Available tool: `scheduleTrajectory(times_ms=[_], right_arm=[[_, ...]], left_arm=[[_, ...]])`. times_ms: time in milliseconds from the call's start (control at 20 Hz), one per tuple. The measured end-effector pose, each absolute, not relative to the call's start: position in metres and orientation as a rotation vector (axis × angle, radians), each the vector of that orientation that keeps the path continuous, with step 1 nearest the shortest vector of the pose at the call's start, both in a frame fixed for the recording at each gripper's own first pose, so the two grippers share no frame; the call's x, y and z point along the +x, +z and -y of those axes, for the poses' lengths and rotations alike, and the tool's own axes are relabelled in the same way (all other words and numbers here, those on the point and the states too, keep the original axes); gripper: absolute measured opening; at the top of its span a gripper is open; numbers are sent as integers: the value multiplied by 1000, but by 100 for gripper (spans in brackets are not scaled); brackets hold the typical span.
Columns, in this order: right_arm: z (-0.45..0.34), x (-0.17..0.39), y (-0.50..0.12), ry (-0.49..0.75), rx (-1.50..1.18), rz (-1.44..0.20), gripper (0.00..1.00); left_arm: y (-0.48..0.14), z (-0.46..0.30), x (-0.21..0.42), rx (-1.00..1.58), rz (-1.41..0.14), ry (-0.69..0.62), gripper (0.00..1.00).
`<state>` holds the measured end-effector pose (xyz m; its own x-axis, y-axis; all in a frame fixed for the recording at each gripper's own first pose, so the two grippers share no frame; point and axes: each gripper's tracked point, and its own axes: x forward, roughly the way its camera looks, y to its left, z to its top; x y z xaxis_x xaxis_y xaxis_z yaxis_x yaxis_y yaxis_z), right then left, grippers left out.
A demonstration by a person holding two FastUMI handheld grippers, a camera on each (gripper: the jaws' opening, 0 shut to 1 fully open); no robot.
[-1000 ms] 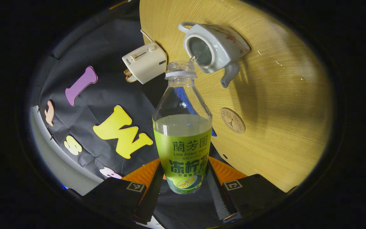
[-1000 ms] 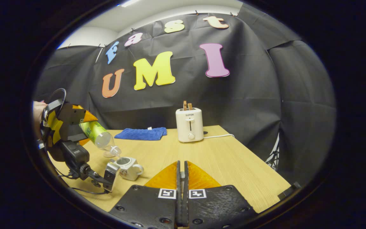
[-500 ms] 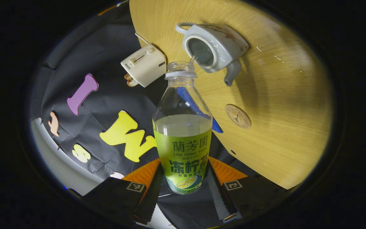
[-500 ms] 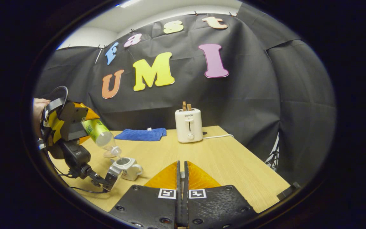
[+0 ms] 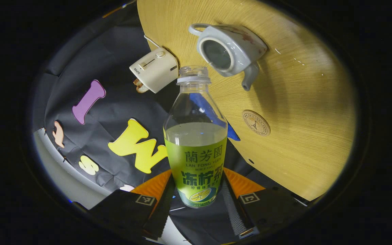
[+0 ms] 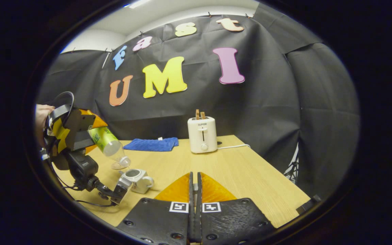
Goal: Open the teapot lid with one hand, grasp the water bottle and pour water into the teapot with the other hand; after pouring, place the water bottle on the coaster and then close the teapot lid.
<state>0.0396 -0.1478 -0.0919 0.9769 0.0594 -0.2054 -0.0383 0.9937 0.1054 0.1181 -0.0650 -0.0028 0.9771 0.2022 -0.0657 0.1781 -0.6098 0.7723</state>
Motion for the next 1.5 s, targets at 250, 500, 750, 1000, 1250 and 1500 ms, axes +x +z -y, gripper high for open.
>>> scheduleTrajectory(times_ms=[250,500,750,1000,1250,1500], right_arm=[[149,39,-91,42,103,-208,0],[149,38,-88,33,106,-208,0],[144,37,-79,29,101,-199,0],[125,38,-64,44,89,-180,0],[100,36,-61,59,92,-180,0],[78,32,-58,82,88,-173,0]], left_arm=[[-11,58,119,2148,-294,17,75],[-32,49,117,1963,-327,-45,75],[-67,26,99,1510,-373,-112,75],[-71,8,86,933,-358,-113,75],[-68,0,79,465,-305,-68,75],[-65,9,90,77,-252,-99,76]])
